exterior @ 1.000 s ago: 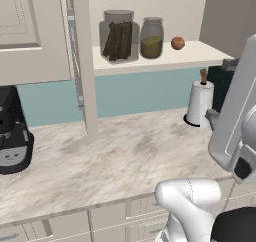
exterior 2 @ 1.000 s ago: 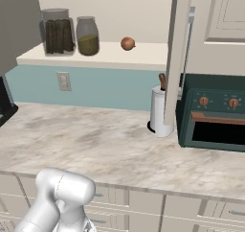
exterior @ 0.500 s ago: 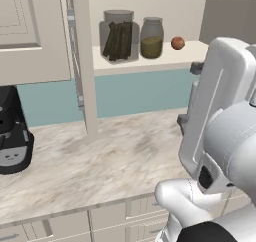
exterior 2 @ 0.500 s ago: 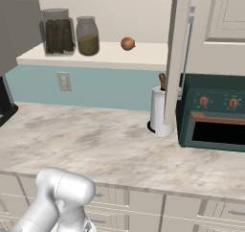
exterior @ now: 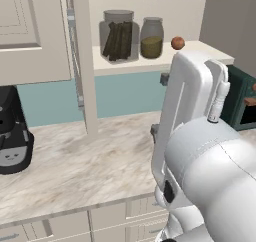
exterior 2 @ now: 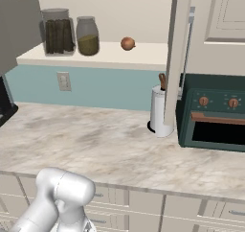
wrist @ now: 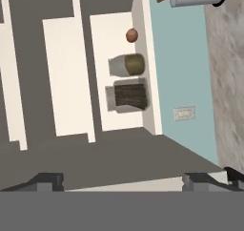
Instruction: Pick the jar and jar from the dining table and place them in the open cabinet. Close the cabinet after placing the objects.
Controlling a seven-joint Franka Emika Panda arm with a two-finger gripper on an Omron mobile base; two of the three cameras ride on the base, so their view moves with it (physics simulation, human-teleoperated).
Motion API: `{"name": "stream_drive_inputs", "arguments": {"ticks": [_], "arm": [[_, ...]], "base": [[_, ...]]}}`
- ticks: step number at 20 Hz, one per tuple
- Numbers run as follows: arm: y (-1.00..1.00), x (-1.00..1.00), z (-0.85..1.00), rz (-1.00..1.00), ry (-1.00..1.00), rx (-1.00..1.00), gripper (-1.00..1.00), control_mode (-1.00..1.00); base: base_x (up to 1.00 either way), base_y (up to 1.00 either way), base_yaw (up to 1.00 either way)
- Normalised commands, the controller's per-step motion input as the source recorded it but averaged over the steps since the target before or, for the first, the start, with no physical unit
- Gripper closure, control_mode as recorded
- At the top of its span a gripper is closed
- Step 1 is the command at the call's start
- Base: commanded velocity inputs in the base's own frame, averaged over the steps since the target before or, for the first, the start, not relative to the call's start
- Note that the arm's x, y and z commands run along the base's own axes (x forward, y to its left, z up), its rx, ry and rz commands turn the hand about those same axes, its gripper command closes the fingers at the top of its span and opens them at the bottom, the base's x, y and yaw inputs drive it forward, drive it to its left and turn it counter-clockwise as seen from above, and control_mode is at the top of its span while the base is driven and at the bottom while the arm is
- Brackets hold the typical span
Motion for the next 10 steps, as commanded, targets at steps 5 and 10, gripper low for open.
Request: {"name": "stream_drive_inputs", "arguments": {"ticks": [5,10], "arm": [[0.32,0.01,-0.1,-0.01,-0.03,0.0,-1.0,-1.0],[0.35,0.14,-0.08,-0.03,-0.03,0.0,-1.0,-1.0]], "base": [[0.0,0.0,0.0],[0.0,0.0,0.0]]}}
